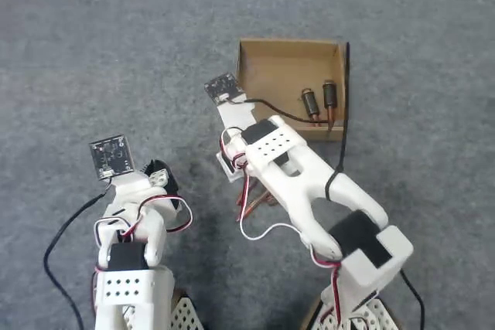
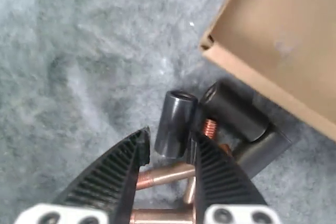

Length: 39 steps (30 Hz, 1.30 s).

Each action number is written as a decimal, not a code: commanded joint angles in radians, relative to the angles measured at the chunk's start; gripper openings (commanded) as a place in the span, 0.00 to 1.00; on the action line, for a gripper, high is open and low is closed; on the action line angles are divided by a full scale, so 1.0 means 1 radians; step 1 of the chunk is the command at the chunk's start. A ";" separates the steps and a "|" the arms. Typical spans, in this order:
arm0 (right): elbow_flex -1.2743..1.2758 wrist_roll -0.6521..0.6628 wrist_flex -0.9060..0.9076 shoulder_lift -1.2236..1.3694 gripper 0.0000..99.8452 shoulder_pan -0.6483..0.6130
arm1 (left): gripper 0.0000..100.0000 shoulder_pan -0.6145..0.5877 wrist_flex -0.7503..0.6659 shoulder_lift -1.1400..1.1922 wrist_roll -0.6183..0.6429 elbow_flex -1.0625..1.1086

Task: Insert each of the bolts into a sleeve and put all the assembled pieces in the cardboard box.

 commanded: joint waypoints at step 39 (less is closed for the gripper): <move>-0.044 -0.002 0.240 -0.321 0.01 0.166 | 0.01 -0.003 -0.015 -0.018 -0.012 -0.013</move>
